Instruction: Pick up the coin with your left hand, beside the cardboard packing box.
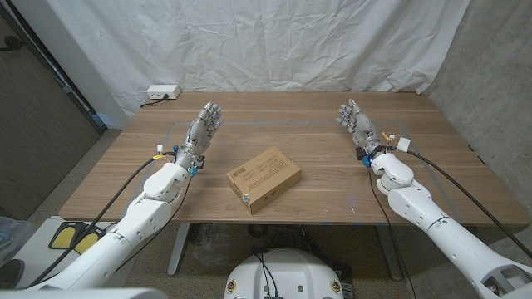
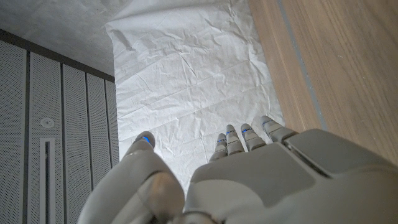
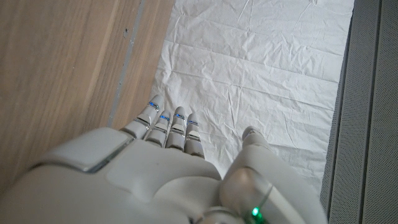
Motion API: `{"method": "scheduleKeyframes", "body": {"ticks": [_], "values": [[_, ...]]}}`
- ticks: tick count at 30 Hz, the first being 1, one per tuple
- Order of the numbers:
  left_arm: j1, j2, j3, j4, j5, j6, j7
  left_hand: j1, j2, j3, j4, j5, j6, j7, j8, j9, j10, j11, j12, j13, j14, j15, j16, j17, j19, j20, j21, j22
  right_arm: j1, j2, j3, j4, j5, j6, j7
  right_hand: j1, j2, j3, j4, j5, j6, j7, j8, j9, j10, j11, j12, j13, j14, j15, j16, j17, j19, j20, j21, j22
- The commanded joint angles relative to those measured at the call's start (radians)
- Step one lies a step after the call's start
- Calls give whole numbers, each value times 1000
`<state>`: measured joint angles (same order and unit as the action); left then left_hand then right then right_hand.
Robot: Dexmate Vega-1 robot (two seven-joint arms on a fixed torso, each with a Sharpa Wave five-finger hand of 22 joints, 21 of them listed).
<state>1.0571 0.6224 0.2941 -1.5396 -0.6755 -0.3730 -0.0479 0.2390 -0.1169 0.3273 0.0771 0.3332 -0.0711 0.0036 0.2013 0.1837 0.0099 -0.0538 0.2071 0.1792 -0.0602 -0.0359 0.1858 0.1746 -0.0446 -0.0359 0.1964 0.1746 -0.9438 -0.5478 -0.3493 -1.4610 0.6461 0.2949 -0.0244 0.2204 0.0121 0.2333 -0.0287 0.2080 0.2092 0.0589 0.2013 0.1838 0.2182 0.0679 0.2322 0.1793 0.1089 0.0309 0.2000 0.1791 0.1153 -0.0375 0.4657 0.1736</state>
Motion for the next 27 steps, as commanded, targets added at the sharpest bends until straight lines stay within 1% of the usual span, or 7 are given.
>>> {"method": "scheduleKeyframes", "body": {"ticks": [1, 3, 11, 14, 17, 21, 27], "values": [[35, 1, -1, -33, 29, -36, 19, 14, 1, 1, -7, 5, 5, 1, 7, 2, 6, -3, 7, 5, 5, 1, 8, 4, 4, -67, 10, 3, -7, -5, 7, 0, 6, 12, 10, 10, 2, 5, -5, 9, 9, 5, 4, 6, 3, -1, -4, 2, 7, 1, 0, 3, 10, -34, -2, 2], [40, 2, -2, -37, 31, -35, 25, 15, 1, 1, -8, 5, 5, 1, 7, 2, 6, -4, 7, 5, 7, 2, 8, 4, 4, -67, 10, 3, -8, -3, 9, 1, 10, 14, 10, 10, 2, 4, -6, 9, 9, 5, 4, 6, 3, -1, -4, 2, 7, 3, 0, 3, 10, -33, -2, 2], [48, -2, -6, -16, 19, -73, -7, 20, 5, 0, -10, 6, 15, 3, 9, 2, 16, 1, 9, 5, 17, 4, 10, 5, 16, -66, 13, 3, -14, -6, 11, -5, 12, 8, 6, 11, 4, 4, -7, 9, 10, 4, 3, 6, 6, -1, -4, 2, 8, 2, -1, 4, 11, -32, -6, 2], [50, -3, -6, -14, 21, -84, -14, 25, 7, 0, -12, 8, 22, 6, 11, 3, 26, 4, 11, 5, 24, 3, 11, 5, 28, -75, 16, 3, -16, -5, 12, -7, 10, 11, 2, 11, 4, 4, -7, 9, 11, 2, 3, 6, 7, -1, -4, 2, 8, 3, -1, 4, 12, -31, -7, 2], [53, 2, -5, -15, 22, -86, -21, 27, 7, 0, -13, 8, 25, 6, 11, 3, 30, 0, 12, 6, 29, 2, 11, 5, 32, -75, 17, 3, -18, -6, 13, -9, 9, 12, 0, 12, 4, 4, -7, 9, 11, 1, 3, 6, 7, -1, -5, 2, 9, 3, -2, 4, 12, -31, -8, 3], [63, 7, -7, -19, 25, -88, -17, 30, 8, -1, -15, 9, 29, 8, 11, 3, 34, 5, 12, 6, 35, 5, 12, 5, 37, -74, 17, 2, -20, -6, 14, -11, 9, 13, -2, 12, 5, 4, -8, 9, 12, 0, 3, 6, 8, -1, -5, 2, 11, 4, -1, 4, 13, -31, -9, 3], [92, 18, -20, -45, 35, -101, -1, 33, 9, -2, -17, 10, 31, 9, 11, 3, 36, 1, 12, 6, 38, 6, 12, 5, 39, -71, 17, 2, -17, -5, 15, -9, 11, 10, -3, 12, 5, 4, -9, 8, 14, -1, 3, 6, 9, 0, -5, 2, 12, 3, -2, 4, 13, -31, -12, 3]]}}
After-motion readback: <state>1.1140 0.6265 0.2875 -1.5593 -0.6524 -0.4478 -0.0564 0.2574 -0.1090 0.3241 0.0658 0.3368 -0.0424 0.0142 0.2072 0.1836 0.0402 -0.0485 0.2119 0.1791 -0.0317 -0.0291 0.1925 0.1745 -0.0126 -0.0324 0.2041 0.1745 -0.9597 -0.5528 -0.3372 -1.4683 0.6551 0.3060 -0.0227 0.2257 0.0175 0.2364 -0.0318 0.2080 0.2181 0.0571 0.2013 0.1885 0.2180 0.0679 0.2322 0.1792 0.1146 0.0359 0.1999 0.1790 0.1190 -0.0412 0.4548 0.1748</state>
